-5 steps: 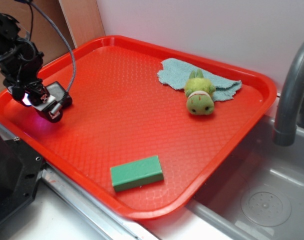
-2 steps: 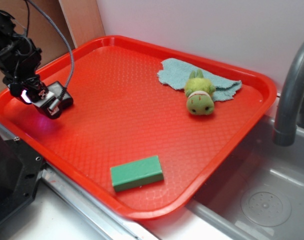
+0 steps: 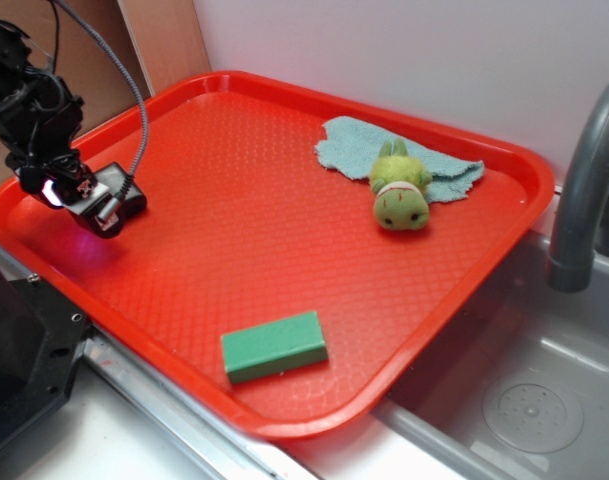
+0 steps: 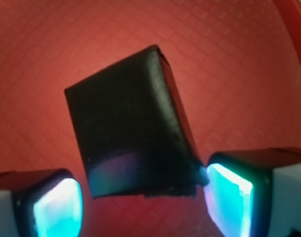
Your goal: Grab the black box.
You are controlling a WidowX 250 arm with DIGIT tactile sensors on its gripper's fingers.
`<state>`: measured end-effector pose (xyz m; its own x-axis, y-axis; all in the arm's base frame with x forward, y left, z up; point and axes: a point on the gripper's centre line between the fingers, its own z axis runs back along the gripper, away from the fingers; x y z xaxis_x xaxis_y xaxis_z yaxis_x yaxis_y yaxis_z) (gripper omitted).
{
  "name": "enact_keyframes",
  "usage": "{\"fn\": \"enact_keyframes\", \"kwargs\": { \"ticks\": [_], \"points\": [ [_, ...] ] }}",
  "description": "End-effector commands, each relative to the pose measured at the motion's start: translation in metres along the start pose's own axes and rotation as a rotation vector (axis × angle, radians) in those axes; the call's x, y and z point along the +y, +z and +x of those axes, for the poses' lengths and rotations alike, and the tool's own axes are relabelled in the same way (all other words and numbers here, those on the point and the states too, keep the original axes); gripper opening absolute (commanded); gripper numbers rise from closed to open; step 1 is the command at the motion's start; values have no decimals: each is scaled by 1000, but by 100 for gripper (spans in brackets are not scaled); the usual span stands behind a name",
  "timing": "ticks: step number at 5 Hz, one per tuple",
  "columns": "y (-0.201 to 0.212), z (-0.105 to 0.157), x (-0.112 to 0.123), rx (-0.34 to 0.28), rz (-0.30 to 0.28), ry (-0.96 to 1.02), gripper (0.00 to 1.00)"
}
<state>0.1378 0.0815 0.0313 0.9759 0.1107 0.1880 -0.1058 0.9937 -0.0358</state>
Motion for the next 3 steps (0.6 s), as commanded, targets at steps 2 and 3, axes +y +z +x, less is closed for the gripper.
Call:
{"fn": "enact_keyframes", "kwargs": {
  "ticks": [2, 3],
  "points": [
    [-66, 35, 27, 29, 106, 11, 0],
    [-37, 28, 19, -11, 57, 0, 0]
  ]
}}
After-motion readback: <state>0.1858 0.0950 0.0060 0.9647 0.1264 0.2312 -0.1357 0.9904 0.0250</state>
